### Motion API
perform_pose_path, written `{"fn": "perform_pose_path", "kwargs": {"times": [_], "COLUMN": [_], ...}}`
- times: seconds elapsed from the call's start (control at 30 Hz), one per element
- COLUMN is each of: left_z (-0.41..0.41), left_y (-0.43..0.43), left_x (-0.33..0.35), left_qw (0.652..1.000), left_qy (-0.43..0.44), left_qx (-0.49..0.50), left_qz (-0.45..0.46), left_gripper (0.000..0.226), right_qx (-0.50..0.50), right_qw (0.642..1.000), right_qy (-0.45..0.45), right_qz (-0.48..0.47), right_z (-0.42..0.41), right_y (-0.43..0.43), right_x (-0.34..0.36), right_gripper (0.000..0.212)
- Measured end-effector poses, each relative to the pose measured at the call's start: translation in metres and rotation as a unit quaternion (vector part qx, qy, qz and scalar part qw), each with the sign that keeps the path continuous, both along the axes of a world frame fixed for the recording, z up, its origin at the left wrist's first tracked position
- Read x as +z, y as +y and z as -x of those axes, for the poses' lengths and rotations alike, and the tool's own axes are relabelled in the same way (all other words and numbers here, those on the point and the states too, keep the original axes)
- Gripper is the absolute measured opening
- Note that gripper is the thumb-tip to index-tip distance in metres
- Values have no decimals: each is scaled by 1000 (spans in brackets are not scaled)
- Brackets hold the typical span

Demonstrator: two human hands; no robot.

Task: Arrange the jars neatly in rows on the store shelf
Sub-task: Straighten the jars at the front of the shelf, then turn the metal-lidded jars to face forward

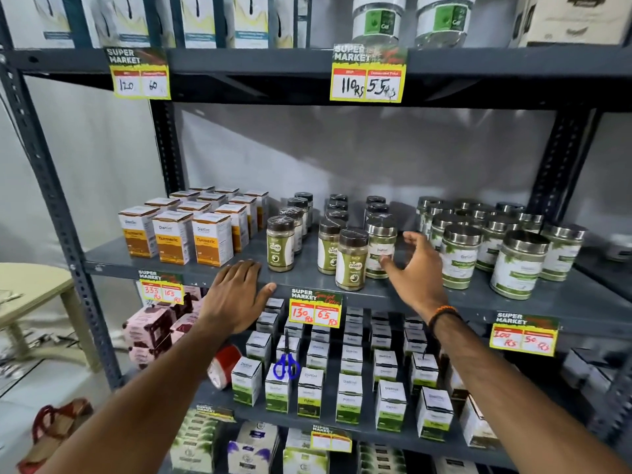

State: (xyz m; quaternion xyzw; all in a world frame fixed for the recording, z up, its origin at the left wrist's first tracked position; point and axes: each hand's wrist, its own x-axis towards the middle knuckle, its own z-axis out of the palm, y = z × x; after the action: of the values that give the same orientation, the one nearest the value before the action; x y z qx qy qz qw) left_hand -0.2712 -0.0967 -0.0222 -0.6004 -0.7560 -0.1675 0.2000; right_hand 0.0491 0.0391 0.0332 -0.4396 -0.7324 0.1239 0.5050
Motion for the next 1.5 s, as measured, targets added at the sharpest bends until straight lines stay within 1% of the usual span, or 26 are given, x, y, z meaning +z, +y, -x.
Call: {"fn": "perform_pose_path", "kwargs": {"times": [0.07, 0.1, 0.17, 0.3, 0.37, 0.47, 0.53, 0.6, 0.67, 0.77, 0.9, 1.0, 1.1, 1.23, 1.37, 1.5], "left_z": [0, 1, 1, 0, 0, -2, -8, -17, -28, -48, -95, -142, -185, -235, -272, -286], "left_y": [0, 0, 1, -1, -2, -5, -11, -19, -29, -40, -44, -38, -21, 10, 43, 67], "left_x": [-1, -1, -1, -1, 1, 6, 14, 25, 39, 64, 101, 120, 130, 132, 115, 85], "left_qw": [1000, 1000, 1000, 1000, 1000, 999, 998, 994, 991, 990, 990, 987, 986, 982, 983, 987], "left_qy": [-3, -3, -3, -2, -11, -27, -59, -106, -130, -128, -84, -57, -34, -13, -24, -33], "left_qx": [-2, -2, -1, 2, 3, 1, 0, 4, 6, -1, -27, -68, -108, -154, -175, -154], "left_qz": [-1, -1, -1, 0, 6, 19, 24, 7, -23, -62, -112, -132, -123, -107, -41, 40], "left_gripper": [81, 81, 81, 82, 83, 85, 83, 76, 75, 77, 72, 69, 74, 72, 73, 76], "right_qx": [23, 38, 61, 62, 65, 64, 58, 53, 51, 46, 43, 28, 4, -31, -73, -98], "right_qw": [997, 995, 992, 992, 991, 992, 993, 994, 994, 995, 998, 999, 1000, 999, 996, 992], "right_qy": [-30, -37, -52, -77, -82, -73, -66, -64, -62, -49, -24, -17, -8, 17, 20, 5], "right_qz": [64, 85, 101, 82, 84, 84, 81, 77, 71, 67, 46, 34, 30, 34, 53, 74], "right_z": [5, 7, 11, 12, 12, 9, 5, -2, -13, -37, -81, -123, -167, -224, -275, -300], "right_y": [7, 9, 14, 20, 21, 18, 13, 7, -1, -13, -36, -46, -46, -43, -24, -7], "right_x": [3, 4, 3, 0, 0, 0, 3, 7, 14, 31, 56, 70, 79, 83, 70, 54], "right_gripper": [87, 92, 85, 63, 59, 59, 59, 61, 62, 57, 57, 58, 59, 60, 58, 58]}}
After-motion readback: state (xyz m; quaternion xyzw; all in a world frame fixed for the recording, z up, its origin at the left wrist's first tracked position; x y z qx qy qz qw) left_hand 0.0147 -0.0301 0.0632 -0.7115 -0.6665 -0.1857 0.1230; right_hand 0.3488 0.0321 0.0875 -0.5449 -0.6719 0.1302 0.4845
